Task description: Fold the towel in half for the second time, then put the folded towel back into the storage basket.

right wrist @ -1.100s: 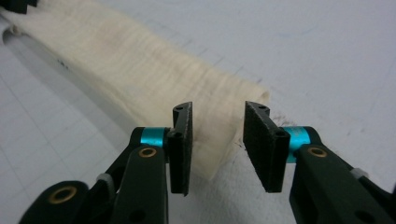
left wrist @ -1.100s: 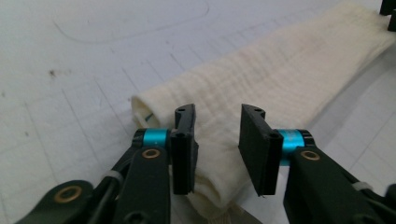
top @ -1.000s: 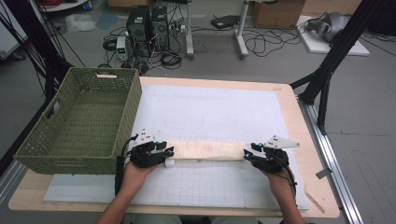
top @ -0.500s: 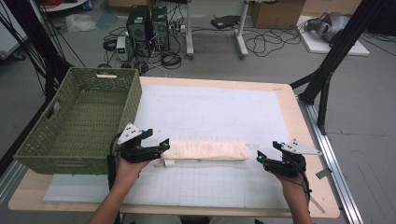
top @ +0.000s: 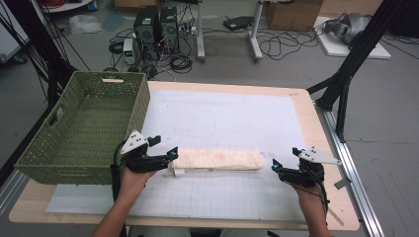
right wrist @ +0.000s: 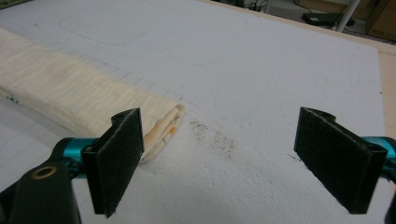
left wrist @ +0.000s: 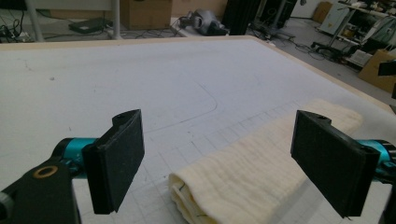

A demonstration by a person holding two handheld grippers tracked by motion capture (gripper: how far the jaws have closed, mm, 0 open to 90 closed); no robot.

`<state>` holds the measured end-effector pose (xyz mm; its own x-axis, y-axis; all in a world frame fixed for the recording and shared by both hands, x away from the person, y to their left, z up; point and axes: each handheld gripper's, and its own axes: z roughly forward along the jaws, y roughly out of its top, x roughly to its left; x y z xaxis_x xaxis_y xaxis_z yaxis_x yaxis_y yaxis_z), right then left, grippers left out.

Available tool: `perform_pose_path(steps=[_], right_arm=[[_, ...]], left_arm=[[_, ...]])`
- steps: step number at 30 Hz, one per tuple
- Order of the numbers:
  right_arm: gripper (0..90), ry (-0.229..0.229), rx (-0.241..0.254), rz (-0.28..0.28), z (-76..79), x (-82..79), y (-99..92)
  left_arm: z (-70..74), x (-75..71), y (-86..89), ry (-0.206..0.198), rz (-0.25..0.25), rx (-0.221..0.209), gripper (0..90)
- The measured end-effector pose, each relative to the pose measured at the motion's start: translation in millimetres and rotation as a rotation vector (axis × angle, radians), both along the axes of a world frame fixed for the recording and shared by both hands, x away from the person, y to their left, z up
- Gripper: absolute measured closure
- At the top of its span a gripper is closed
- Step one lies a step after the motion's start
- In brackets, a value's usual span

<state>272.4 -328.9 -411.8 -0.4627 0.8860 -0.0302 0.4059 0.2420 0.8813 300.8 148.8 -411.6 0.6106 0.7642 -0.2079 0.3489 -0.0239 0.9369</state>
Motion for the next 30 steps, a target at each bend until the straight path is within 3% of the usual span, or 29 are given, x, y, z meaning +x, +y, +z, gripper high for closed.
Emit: perform_pose_path(steps=[8, 12, 21, 26, 30], right_arm=[[12.7, 0.008, -0.003, 0.002, -1.5, 2.6, 0.4], [12.7, 0.004, 0.004, -0.003, -0.4, 2.3, 0.9], [12.7, 0.013, -0.016, 0.010, -3.2, 4.3, 2.8], [12.7, 0.017, -0.018, 0.014, -3.9, 3.3, 1.5], [12.8, 0.025, -0.018, 0.016, -5.0, 3.0, 0.7]], left_arm=[[-2.1, 0.9, 0.3, 0.017, 0.001, 0.008, 18.5], [-3.1, 1.3, 0.8, 0.029, 0.000, -0.016, 18.5], [-8.6, 3.3, -2.9, 0.069, 0.000, 0.006, 18.0], [-14.8, 5.8, -6.6, 0.110, 0.012, 0.032, 18.0], [-22.6, 10.4, -10.7, 0.174, 0.023, 0.061, 21.4]])
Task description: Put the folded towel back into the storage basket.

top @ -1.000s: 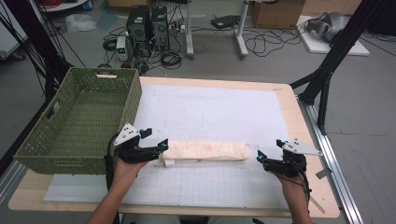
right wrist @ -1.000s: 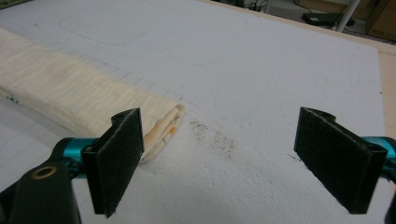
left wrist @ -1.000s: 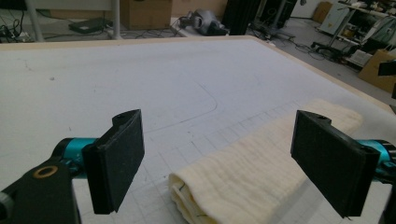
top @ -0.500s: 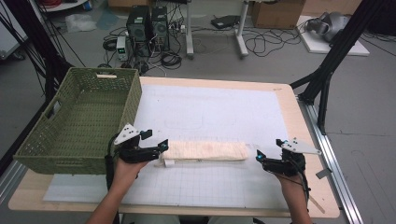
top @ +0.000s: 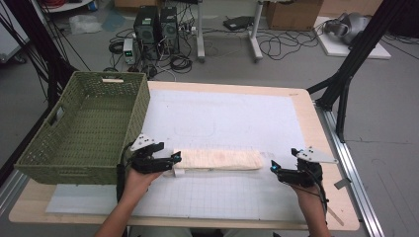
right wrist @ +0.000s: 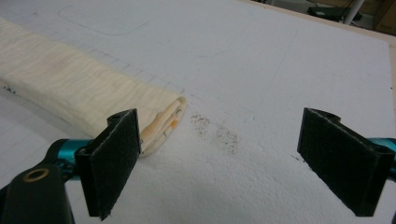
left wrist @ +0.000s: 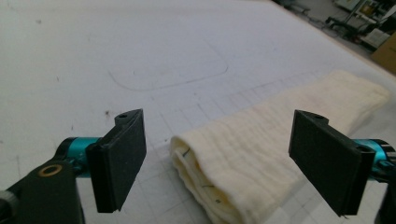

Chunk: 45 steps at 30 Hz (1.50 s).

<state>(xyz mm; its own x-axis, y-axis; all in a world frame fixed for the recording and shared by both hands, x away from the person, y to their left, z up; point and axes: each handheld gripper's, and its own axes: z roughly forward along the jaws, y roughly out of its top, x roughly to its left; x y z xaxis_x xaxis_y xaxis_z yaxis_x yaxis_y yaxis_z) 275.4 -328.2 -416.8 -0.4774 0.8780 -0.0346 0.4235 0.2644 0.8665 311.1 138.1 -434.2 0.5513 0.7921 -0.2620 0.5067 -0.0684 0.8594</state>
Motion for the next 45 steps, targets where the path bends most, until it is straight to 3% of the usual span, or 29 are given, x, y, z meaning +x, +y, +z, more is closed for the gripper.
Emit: perform_pose_path(steps=[3, 9, 16, 20, 28, 38, 45], right_arm=[[12.9, 0.001, -0.005, 0.001, -1.1, 0.0, -1.1], [12.9, 0.002, -0.001, -0.001, -1.5, -0.2, -1.6], [13.1, 0.008, -0.006, 0.020, -2.9, 1.3, 2.7], [13.2, 0.014, -0.009, 0.027, -3.4, 1.5, 3.9], [13.2, 0.020, -0.007, 0.032, -4.3, 1.7, 4.7], [13.3, 0.030, -0.011, 0.045, -5.5, 2.1, 7.5], [14.8, 0.043, -0.021, 0.074, -6.9, 4.7, 17.6]], left_arm=[[-4.4, 2.5, 0.5, 0.033, 0.001, 0.004, 24.3], [-6.7, 3.8, -1.2, 0.056, 0.002, 0.004, 25.1], [-13.9, 6.9, -6.2, 0.097, -0.015, 0.036, 30.3], [-17.7, 4.2, -14.5, 0.106, -0.032, 0.117, 34.1], [-17.3, -4.8, -27.6, 0.041, -0.024, 0.249, 40.4], [-17.6, -6.2, -25.9, 0.045, -0.085, 0.210, 68.2], [-16.6, -7.3, -24.0, 0.034, -0.073, 0.192, 79.4]])
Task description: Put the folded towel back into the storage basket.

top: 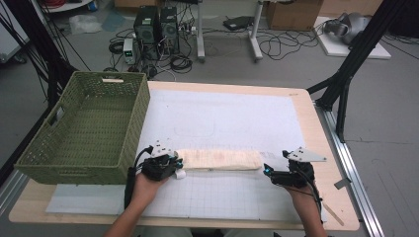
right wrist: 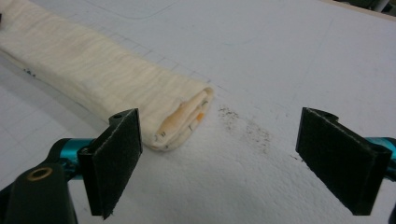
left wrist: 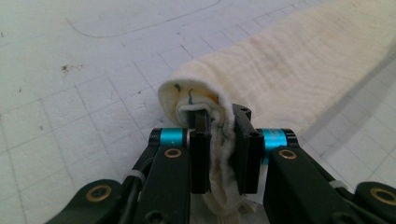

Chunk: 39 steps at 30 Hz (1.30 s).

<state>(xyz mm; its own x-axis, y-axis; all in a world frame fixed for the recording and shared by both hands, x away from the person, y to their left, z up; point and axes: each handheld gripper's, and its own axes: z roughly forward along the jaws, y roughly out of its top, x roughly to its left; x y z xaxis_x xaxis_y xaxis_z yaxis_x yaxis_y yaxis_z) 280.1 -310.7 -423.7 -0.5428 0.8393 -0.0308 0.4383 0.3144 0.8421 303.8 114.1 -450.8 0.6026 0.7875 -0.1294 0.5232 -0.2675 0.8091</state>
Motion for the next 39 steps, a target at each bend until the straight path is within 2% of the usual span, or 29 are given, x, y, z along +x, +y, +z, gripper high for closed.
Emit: perform_pose_path(steps=[5, 8, 10, 12, 13, 15, 17, 19, 22, 27, 30, 33, 37, 39], right_arm=[[12.9, 0.009, -0.001, 0.016, 0.1, 3.6, 13.6], [12.5, 0.026, 0.027, 0.001, -0.7, 8.0, 18.6], [12.4, 0.047, 0.048, -0.012, -3.0, 11.8, 21.9], [12.6, 0.073, 0.034, -0.017, -6.4, 15.6, 25.9], [15.6, 0.088, 0.024, -0.024, -8.1, 17.2, 28.2], [28.3, 0.114, 0.001, -0.021, -11.6, 20.2, 30.6], [38.9, 0.136, 0.005, -0.011, -15.7, 21.1, 33.2], [45.6, 0.163, -0.013, 0.006, -19.8, 22.7, 36.1], [50.0, 0.174, -0.025, 0.020, -22.4, 24.0, 39.0], [60.8, 0.202, 0.006, 0.026, -22.6, 23.3, 38.4], [64.9, 0.226, 0.043, -0.005, -23.0, 22.3, 38.7], [73.6, 0.239, 0.055, 0.010, -22.5, 22.3, 39.2], [78.5, 0.231, 0.027, 0.019, -20.9, 19.7, 43.1], [79.0, 0.231, 0.030, 0.017, -20.5, 19.6, 43.6]], left_arm=[[1.7, -0.4, 2.0, -0.005, 0.001, -0.032, 80.0], [2.8, -0.5, 4.2, 0.001, 0.004, -0.055, 79.9], [3.1, -0.6, 5.6, 0.002, 0.003, -0.058, 79.7], [2.9, -0.6, 5.6, 0.003, 0.006, -0.066, 79.5], [3.0, -0.7, 5.6, 0.003, 0.008, -0.066, 79.5], [3.2, -1.0, 5.7, 0.006, 0.005, -0.063, 79.5], [3.2, -1.2, 5.8, 0.007, 0.005, -0.063, 79.5], [3.0, -1.1, 5.7, 0.007, 0.006, -0.063, 79.5], [2.4, -1.2, 6.0, 0.008, 0.006, -0.055, 79.5], [1.6, -1.4, 6.2, 0.010, 0.007, -0.051, 79.5], [1.2, -1.6, 6.1, 0.013, 0.008, -0.052, 79.4], [0.4, -1.4, 6.1, 0.013, 0.007, -0.046, 79.3], [0.1, -1.4, 5.8, 0.012, 0.007, -0.043, 79.3], [0.4, -1.3, 5.8, 0.010, 0.008, -0.046, 79.3]])
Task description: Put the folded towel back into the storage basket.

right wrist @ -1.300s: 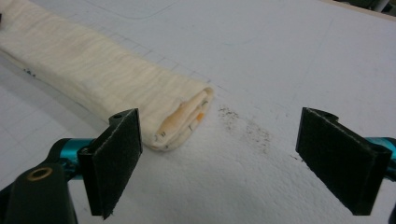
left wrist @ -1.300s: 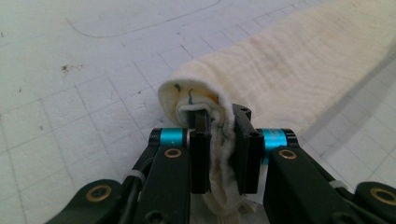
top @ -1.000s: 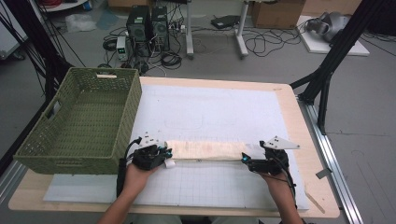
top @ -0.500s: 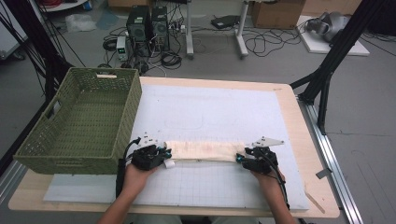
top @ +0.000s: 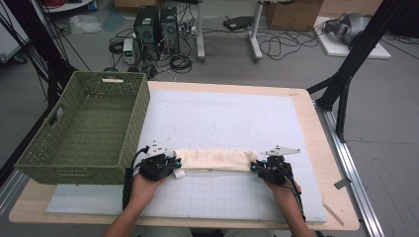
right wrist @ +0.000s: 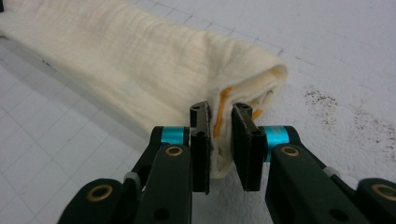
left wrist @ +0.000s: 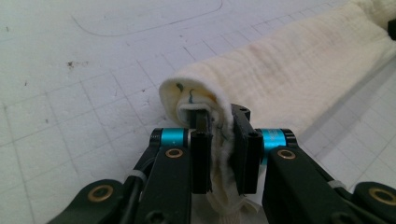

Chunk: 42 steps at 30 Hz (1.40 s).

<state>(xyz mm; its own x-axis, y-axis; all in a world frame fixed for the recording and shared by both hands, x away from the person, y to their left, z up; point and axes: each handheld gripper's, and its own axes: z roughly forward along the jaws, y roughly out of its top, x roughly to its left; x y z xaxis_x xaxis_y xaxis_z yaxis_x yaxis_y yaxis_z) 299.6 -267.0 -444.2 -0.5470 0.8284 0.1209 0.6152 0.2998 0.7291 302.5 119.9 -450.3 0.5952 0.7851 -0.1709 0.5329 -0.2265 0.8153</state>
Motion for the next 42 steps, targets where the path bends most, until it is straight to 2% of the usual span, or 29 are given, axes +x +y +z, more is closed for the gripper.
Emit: perform_pose_path(steps=[4, 9, 16, 24, 30, 34, 39, 42], right_arm=[[79.8, -0.003, -0.015, -0.003, 3.8, -0.3, 1.3], [80.0, -0.026, -0.018, -0.011, 11.7, -0.1, -1.4], [80.0, -0.087, -0.042, -0.012, 30.5, 1.4, 0.3], [79.9, -0.129, -0.020, -0.017, 49.6, 12.4, 7.3], [79.9, -0.187, -0.009, 0.014, 71.2, 22.2, 17.1], [80.0, -0.218, 0.001, 0.031, 86.0, 29.1, 28.3], [79.9, -0.247, 0.000, 0.054, 98.7, 39.9, 45.1], [79.9, -0.261, -0.007, 0.067, 103.6, 45.5, 55.3]], left_arm=[[4.3, -1.4, 0.7, -0.011, -0.004, -0.008, 79.5], [17.6, -4.7, 0.8, -0.051, -0.012, -0.039, 79.9], [38.8, -9.4, 5.2, -0.109, -0.005, -0.081, 80.0], [63.3, -13.7, 13.9, -0.175, 0.020, -0.122, 80.0], [84.2, -16.7, 28.4, -0.226, 0.052, -0.160, 80.0], [97.0, -19.6, 38.7, -0.262, 0.075, -0.165, 80.0], [106.9, -21.4, 53.6, -0.281, 0.104, -0.170, 80.0], [112.4, -22.8, 61.3, -0.271, 0.120, -0.197, 80.0]])
